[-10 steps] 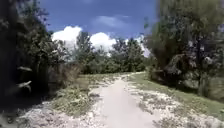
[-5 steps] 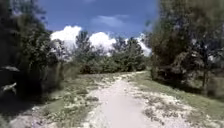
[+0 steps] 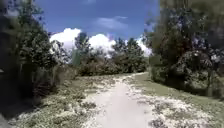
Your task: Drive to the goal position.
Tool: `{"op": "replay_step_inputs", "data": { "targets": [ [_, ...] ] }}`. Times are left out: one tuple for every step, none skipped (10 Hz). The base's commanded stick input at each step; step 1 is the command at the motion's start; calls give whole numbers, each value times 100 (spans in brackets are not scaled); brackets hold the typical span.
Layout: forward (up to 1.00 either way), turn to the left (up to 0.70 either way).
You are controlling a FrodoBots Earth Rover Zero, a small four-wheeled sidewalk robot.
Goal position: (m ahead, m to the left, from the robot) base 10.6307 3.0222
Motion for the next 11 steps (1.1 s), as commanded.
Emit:
{"op": "replay_step_inputs", "data": {
  "targets": [
    [50,0],
    [50,0],
    [50,0],
    [50,0],
    [50,0],
    [50,0],
    [50,0],
    [50,0],
    [50,0],
    [50,0],
    [50,0]
  ]
}}
